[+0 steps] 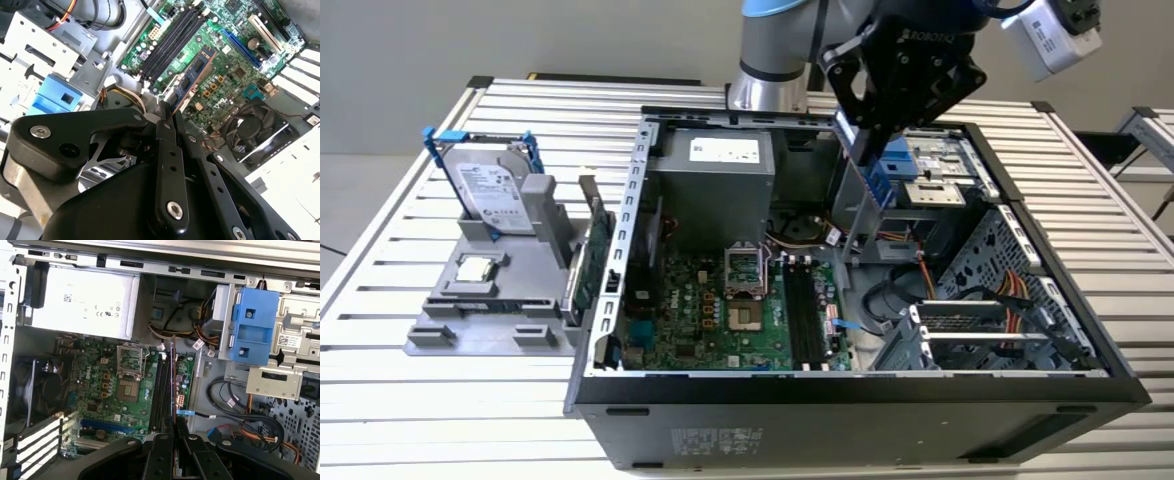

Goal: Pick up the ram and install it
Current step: 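Insert the ram into the slot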

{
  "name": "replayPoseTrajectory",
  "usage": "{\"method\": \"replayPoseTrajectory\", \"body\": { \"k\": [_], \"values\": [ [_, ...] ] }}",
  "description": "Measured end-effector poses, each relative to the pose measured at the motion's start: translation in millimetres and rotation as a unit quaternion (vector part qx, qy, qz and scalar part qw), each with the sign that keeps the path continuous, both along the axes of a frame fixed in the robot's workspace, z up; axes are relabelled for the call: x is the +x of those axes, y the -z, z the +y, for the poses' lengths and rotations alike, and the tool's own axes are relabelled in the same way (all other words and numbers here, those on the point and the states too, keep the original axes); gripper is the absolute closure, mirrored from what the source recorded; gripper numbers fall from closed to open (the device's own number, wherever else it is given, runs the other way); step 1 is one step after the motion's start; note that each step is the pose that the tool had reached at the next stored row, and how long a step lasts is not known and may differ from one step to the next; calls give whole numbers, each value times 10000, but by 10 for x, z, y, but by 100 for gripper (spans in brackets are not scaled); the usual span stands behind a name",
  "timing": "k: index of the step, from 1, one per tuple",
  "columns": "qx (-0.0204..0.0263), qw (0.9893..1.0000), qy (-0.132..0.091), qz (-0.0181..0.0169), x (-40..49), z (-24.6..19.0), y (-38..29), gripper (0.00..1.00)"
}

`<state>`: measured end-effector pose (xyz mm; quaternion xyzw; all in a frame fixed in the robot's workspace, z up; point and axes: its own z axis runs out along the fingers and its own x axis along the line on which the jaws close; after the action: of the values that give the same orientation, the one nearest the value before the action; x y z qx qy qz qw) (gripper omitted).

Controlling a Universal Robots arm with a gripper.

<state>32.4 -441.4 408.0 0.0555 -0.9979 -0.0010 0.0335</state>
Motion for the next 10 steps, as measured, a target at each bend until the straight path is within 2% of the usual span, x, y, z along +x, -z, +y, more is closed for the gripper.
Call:
{"method": "replayPoseTrajectory", "body": {
  "k": [10],
  "values": [
    [-1, 10000, 44, 0, 0, 0, 1, 100]
  ]
}}
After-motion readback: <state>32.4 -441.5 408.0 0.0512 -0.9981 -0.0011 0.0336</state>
